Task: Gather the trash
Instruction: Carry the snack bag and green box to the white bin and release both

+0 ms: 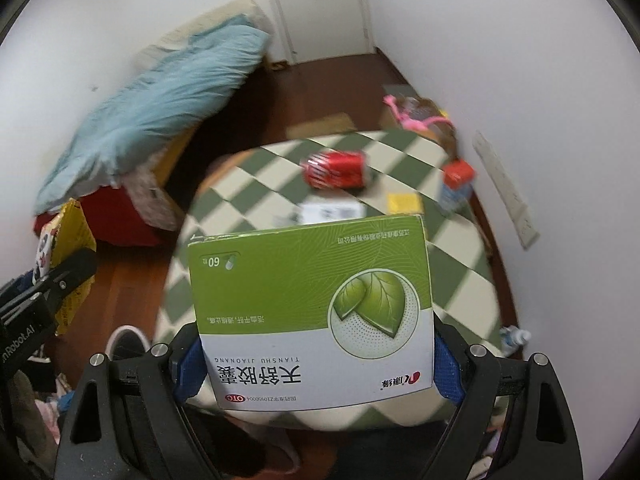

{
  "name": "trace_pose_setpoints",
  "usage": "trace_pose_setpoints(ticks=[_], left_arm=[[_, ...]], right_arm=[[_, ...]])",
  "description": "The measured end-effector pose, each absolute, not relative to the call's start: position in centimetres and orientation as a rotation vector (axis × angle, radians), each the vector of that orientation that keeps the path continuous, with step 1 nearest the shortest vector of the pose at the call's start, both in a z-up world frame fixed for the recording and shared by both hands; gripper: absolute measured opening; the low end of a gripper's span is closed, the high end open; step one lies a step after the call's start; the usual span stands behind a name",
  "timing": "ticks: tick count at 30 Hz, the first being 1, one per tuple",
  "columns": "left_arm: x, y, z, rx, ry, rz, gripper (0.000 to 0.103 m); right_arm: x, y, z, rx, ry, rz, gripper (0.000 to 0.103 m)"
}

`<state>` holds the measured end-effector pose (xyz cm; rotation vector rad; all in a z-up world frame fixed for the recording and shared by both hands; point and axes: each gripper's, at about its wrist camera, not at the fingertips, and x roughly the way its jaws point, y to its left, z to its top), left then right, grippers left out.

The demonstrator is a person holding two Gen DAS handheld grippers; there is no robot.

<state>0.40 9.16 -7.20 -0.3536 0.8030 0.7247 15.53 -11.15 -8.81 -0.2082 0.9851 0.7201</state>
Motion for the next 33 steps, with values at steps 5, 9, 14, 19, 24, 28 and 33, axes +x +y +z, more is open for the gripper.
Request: trace_pose_setpoints(ticks=[5,9,14,19,24,28,33], left_arm=[[-6.0,14.5,-7.8,-0.393,0.795,0.832,0.052],[-11.5,19.2,-9.9,-0.449,0.822,0.935,0.052],[-19.4,25.3,-15.3,-0.553,0.894,1.085,0.052],[-26.2,30.0,-22.2,-0.693,0.971,1.155,0.052],[-30.5,33.8,-28.4,-0.877,0.995,1.121,0.054],[-33.3,35.9,-32.0,-1.032,0.986,1.080,0.060],[-35.4,36.8,-32.9,-1.087,0.978,1.110,0.101]], right_arm=[[11.0,-5.1,-7.5,-0.235,0.968,0.817,0.091],[6.5,0.7,-8.4,-0.291,0.982,0.906,0.091],[-0.1,9.4,-12.8,-0.378,1.052,1.026,0.091],[-7.3,18.0,-19.3,-0.506,1.139,1.149,0.091],[-13.6,25.4,-26.7,-0.679,1.213,1.227,0.091],[-16.5,29.7,-32.0,-0.801,1.243,1.233,0.091],[-18.1,33.0,-37.0,-0.884,1.309,1.213,0.091]])
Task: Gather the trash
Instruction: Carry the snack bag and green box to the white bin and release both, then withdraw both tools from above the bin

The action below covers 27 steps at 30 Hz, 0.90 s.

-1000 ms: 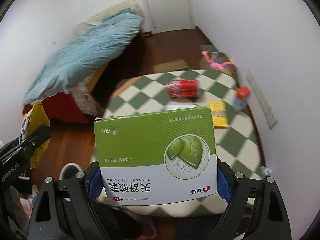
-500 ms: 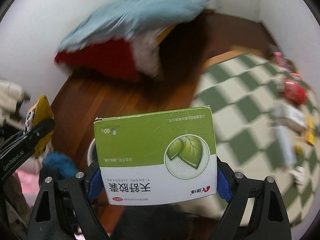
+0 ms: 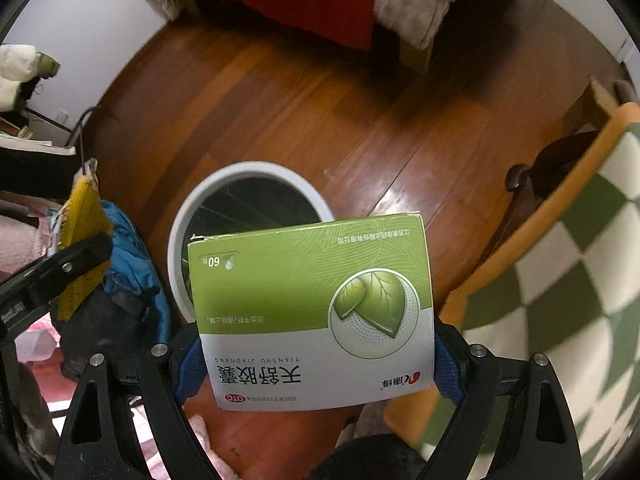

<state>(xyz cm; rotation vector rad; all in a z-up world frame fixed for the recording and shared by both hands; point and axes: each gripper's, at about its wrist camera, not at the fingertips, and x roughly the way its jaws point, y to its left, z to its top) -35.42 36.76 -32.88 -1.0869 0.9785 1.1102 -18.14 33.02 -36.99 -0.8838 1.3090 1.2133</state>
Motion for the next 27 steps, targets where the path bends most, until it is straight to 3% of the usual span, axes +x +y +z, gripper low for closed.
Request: trace_pose_setpoints(ticks=[6,7,11,27], left_arm=[[-37.6,36.6,-32.9,-1.056,0.993,1.194,0.101],[-37.9,36.4,-32.8,-1.034,0.997,1.226,0.101],[-38.6,35.1,-32.4,-0.946,1.015,1.318,0.101],[-38.3,30.0,-28.4,-0.856,1.030,1.358,0.101]], right_arm=[[-19.3,35.6,-42.2,-0.911,1.438,1.195,0.094],[-19.3,35.8,-42.9,-0.921,1.453,1.186,0.103],[-20.3,35.3,-43.7,-0.937,1.464,1.188,0.103],[-22.2,31.0,-37.8,-1.017,1.326,1.162,0.103]])
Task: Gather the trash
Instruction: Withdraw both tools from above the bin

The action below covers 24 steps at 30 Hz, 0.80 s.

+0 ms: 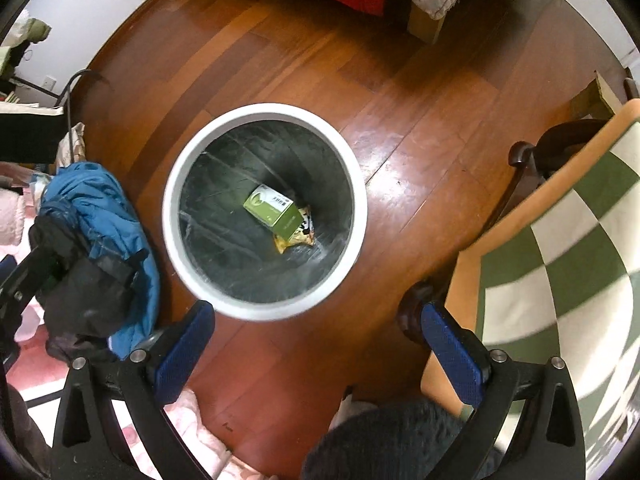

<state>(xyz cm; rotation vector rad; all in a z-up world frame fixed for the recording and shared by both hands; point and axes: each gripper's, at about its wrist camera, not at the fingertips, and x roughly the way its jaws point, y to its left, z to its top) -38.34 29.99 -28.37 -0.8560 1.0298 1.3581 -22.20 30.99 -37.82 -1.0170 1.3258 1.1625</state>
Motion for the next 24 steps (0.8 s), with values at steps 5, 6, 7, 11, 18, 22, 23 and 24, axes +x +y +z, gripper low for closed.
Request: trace_pose_setpoints(ticks=[5,6,7,11,18,22,23,24], left_arm=[[-38.6,28.2,-25.3,-0.825,0.984,1.361,0.101],[-38.5,27.8,-24.7,-0.818,0.976,1.361,0.101],[-38.5,27.3,-24.0,-0.811,0.965,1.360,0.101],[-38.3,25.5,-20.9,-0.778,0.923,1.354,0.101],[-36.5,22.0,-15.7,-0.694,0.861,1.348,0.101],[-33.7,20.2,-12.5,-0.626,0.835,1.352,0.101],[-32.9,19.9,-12.0,-0.613,0.825,1.346,0.101],[-32.0,19.6,-11.5,-0.603,0.814,1.335,0.101]], right_arm=[[-22.9,29.0,-33.7,-0.974,1.269,1.218,0.103],[-22.8,28.7,-33.0,-0.965,1.259,1.227,0.103],[-22.8,28.3,-31.9,-0.948,1.245,1.242,0.103],[-22.5,26.7,-28.1,-0.887,1.218,1.285,0.103],[-21.6,23.4,-21.7,-0.783,1.170,1.362,0.103],[-19.9,20.9,-17.4,-0.687,1.140,1.400,0.103],[-19.3,20.2,-16.4,-0.661,1.133,1.406,0.103],[-18.3,19.3,-15.2,-0.623,1.128,1.408,0.103]])
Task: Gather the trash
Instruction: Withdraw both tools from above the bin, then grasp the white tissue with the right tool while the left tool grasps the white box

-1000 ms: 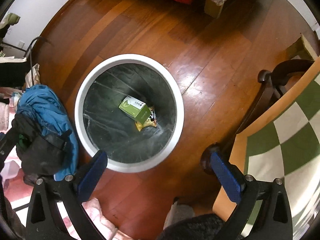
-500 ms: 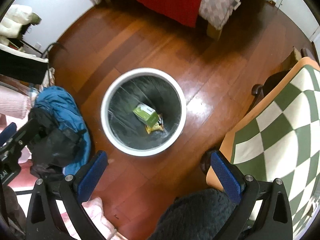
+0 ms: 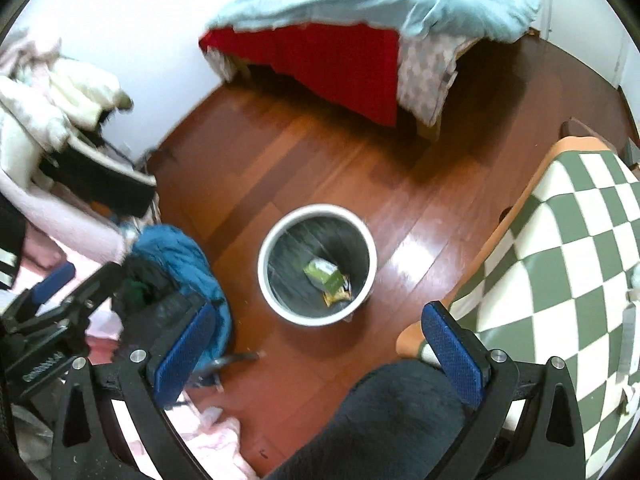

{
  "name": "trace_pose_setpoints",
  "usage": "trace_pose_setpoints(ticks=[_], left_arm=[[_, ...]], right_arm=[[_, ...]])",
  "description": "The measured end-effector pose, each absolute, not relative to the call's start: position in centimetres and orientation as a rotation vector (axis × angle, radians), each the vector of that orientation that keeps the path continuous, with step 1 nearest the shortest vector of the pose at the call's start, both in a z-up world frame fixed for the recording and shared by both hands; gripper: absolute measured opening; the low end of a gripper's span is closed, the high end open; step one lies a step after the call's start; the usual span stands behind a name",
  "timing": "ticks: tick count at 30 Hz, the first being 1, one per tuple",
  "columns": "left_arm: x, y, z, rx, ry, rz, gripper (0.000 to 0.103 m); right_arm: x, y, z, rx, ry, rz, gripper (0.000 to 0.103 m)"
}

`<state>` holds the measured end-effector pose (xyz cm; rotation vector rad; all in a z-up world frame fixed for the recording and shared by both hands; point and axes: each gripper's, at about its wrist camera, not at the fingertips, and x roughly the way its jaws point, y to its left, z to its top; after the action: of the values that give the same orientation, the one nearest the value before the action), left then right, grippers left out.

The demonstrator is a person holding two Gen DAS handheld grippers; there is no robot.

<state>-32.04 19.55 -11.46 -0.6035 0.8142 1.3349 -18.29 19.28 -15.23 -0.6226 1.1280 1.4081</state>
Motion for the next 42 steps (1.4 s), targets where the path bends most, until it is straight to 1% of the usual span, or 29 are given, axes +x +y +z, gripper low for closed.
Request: trace_pose_setpoints(ticks=[4,6,9,11,15,20,21,22,24,26,27,28,29,33,34,38,42], left_arm=[[-25.9,18.5,-10.7,-0.556,0.816,1.257,0.101],[-21.8,18.2,-11.5,-0.529,0.845,1.208,0.101],[-15.0,17.7,-14.4,-0.516,0.916,1.112,0.101],[-9.9,17.2,-17.3,-0.510,0.979,1.030,0.103],[-0.6,15.0,-23.5,-0.512,1.130,0.894,0.103],[5.8,11.5,-29.3,-0.508,1.274,0.803,0.103],[6.5,10.9,-29.9,-0.505,1.289,0.794,0.103],[7.2,10.3,-30.3,-0.502,1.301,0.782,0.103],[8.2,9.4,-30.8,-0.495,1.315,0.768,0.103],[8.9,8.8,-30.8,-0.493,1.321,0.759,0.103],[9.2,8.6,-30.8,-0.494,1.322,0.756,0.103],[9.6,8.5,-30.6,-0.496,1.321,0.753,0.103],[10.0,8.3,-30.4,-0.500,1.317,0.748,0.103],[12.1,8.0,-29.4,-0.532,1.285,0.722,0.103],[12.9,7.9,-29.1,-0.546,1.274,0.710,0.103],[16.4,7.5,-28.5,-0.639,1.239,0.642,0.102],[20.3,7.4,-30.0,-0.729,1.265,0.573,0.102]], right_arm=[[-13.7,15.7,-12.4,-0.487,1.151,1.401,0.103],[-10.3,13.5,-11.7,-0.432,1.162,1.367,0.103],[-4.5,9.9,-11.6,-0.376,1.164,1.264,0.103],[0.1,7.3,-12.3,-0.359,1.170,1.162,0.103],[9.4,1.4,-14.9,-0.309,1.205,0.928,0.103],[20.4,-7.1,-20.7,-0.198,1.291,0.634,0.102],[21.5,-8.0,-21.6,-0.188,1.304,0.609,0.097],[22.7,-9.2,-22.9,-0.174,1.326,0.581,0.088],[23.9,-10.4,-24.8,-0.152,1.357,0.551,0.080],[24.9,-11.4,-26.4,-0.125,1.380,0.536,0.078],[25.2,-11.5,-27.1,-0.119,1.384,0.536,0.076],[25.4,-11.6,-27.7,-0.103,1.387,0.541,0.070],[25.4,-11.6,-27.8,-0.097,1.389,0.547,0.068],[25.5,-11.4,-28.6,-0.103,1.365,0.573,0.044],[25.5,-11.5,-28.5,-0.097,1.352,0.583,0.041],[26.4,-13.1,-27.6,-0.066,1.319,0.575,0.040],[28.3,-15.2,-27.0,-0.053,1.301,0.507,0.040]])
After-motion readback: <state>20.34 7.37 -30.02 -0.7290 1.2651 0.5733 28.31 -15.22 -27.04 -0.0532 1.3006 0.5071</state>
